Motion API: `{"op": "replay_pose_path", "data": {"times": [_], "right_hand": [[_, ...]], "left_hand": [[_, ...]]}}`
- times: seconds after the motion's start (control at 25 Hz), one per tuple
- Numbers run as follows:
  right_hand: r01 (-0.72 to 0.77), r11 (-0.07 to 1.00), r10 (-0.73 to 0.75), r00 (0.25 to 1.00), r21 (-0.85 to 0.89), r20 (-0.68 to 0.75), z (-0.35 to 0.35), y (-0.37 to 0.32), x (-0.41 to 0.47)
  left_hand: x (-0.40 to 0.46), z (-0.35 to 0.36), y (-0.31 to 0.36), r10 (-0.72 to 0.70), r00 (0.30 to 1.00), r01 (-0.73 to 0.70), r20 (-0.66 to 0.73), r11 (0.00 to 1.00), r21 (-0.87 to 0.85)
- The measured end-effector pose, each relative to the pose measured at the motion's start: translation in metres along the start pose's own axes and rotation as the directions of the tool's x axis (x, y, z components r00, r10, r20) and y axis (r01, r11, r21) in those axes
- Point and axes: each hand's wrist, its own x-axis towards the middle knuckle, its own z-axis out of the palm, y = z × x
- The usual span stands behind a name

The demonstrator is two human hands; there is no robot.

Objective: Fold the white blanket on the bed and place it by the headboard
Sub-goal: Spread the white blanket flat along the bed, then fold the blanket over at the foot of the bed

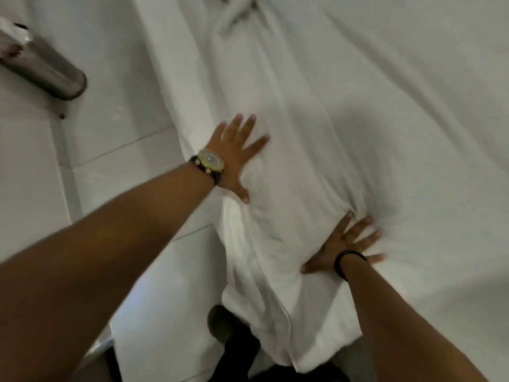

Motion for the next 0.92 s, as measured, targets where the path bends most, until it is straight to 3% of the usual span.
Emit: {"op": "replay_pose_path", "data": {"times": [0.12,0.28,0.48,0.76,0.92], "right_hand": [[0.000,1.000,0.002,0.997,-0.023,0.076,-0.002,-0.001,0.003],[0.032,0.998,-0.042,0.980,0.057,0.194,-0.001,0.003,0.024],[0.082,0.992,-0.094,0.987,0.094,0.132,0.000,0.005,0.025],[0.025,0.999,-0.031,0.977,0.033,0.211,0.006,0.004,0.032],[-0.180,0.984,0.177,0.976,0.010,0.123,0.002,-0.009,0.015]], "left_hand": [[0.046,-0.019,-0.017,0.140,0.988,-0.148,0.064,0.979,0.137],[0.092,-0.005,-0.016,0.152,0.959,-0.193,0.238,0.968,0.163],[0.104,0.012,-0.020,0.147,0.930,-0.194,0.337,0.975,0.111],[0.123,0.008,-0.019,0.160,0.846,-0.233,0.508,0.969,0.084],[0.131,0.004,-0.024,0.245,0.792,-0.296,0.559,0.955,0.001]]}}
